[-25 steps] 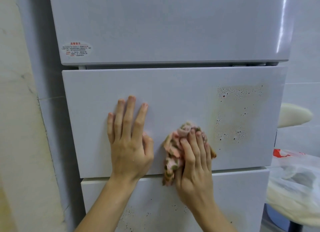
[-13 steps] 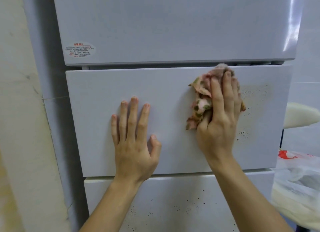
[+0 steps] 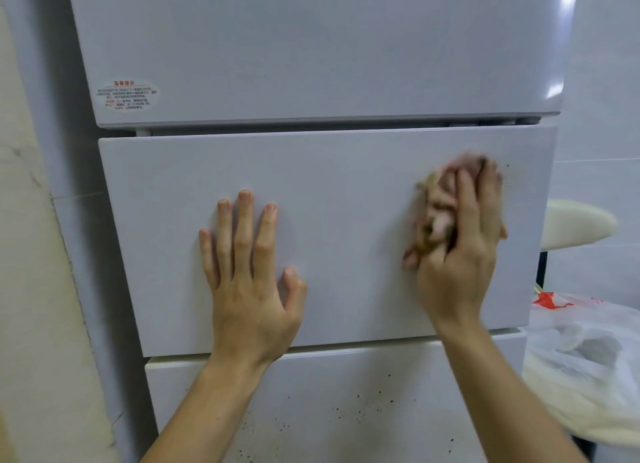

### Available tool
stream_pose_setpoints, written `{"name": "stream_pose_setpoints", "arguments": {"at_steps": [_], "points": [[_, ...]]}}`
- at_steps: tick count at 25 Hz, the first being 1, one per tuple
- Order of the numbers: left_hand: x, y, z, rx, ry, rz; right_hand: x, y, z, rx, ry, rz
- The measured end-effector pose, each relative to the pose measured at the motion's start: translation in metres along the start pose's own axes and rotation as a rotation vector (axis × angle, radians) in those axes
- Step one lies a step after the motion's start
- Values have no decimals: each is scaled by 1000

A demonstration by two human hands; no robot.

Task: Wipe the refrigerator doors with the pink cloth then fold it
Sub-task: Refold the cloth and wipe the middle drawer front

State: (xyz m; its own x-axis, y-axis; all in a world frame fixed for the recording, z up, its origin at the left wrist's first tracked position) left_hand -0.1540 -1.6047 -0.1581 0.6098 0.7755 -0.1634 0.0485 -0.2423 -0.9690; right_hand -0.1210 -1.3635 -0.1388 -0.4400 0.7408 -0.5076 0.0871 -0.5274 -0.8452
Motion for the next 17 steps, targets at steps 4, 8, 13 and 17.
{"name": "stream_pose_setpoints", "arguments": {"at_steps": [4,8,13,17], "points": [[2,0,2,19,-6,-1,-26,-12,19,15,12,-48],[4,0,5,58,-11,-22,-26,76,23,-256,20,-361],[13,-1,5,51,4,2,7,81,-4,-373,96,-473],[22,-3,9,48,20,38,30,26,-24,-106,57,-151]]}}
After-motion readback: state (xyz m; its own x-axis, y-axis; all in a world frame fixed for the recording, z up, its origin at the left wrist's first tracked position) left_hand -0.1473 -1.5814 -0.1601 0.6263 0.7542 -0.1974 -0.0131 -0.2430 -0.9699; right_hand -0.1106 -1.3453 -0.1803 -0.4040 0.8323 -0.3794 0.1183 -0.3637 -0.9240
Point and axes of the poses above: each hand's wrist, its own y-axis away from the middle knuckle, its own z-axis out of the palm, x = y × z, the point moved 3 cm from there along -y, towards the middle knuckle, and after that the axes turned 12 degrees about z, right-handed, at the moved point
